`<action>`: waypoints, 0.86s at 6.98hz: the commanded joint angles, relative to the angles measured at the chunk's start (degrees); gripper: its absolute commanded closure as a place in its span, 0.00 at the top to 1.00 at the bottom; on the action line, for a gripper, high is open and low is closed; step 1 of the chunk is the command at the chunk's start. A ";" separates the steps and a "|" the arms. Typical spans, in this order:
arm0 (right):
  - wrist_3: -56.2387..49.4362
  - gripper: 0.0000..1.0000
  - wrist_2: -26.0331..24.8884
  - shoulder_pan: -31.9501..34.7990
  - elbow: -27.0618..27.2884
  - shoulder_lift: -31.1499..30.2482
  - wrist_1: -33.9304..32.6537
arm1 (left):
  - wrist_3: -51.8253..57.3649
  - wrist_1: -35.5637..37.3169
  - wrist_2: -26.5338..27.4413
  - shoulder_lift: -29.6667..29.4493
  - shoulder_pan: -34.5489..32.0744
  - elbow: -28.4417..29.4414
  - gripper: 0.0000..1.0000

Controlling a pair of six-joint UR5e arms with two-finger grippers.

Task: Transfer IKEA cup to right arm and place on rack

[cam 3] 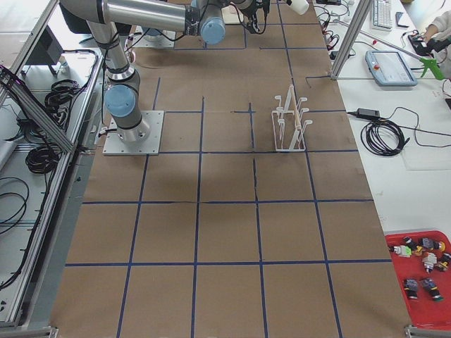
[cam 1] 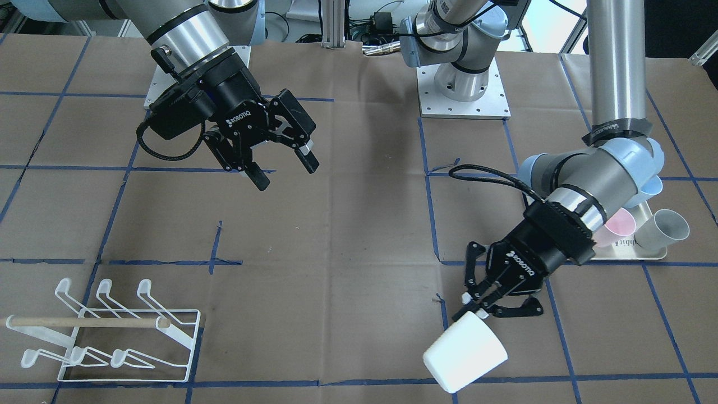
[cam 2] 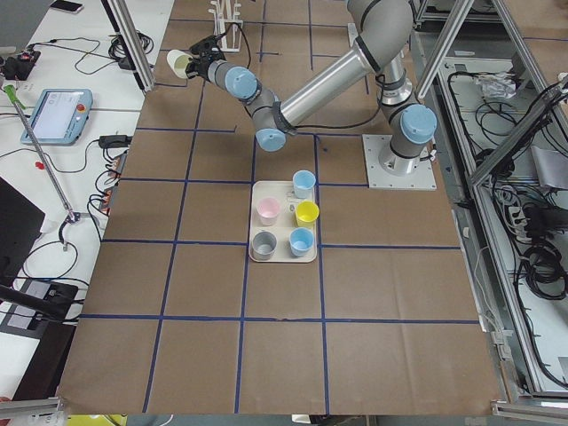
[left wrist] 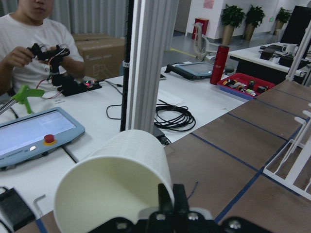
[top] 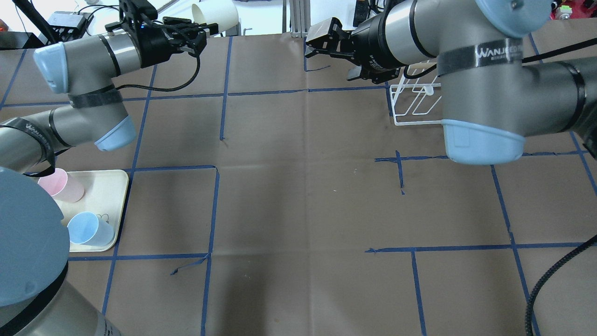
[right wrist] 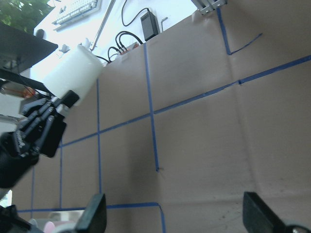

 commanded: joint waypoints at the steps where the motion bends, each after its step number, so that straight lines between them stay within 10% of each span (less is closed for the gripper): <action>1: 18.89 1.00 2.43 1.79 5.84 0.47 -17.12 | -3.43 5.84 -1.01 0.71 -4.92 -1.54 0.00; 6: 48.40 0.99 1.21 3.74 10.88 9.34 -46.71 | -33.93 42.13 0.04 1.07 -5.38 -17.43 0.00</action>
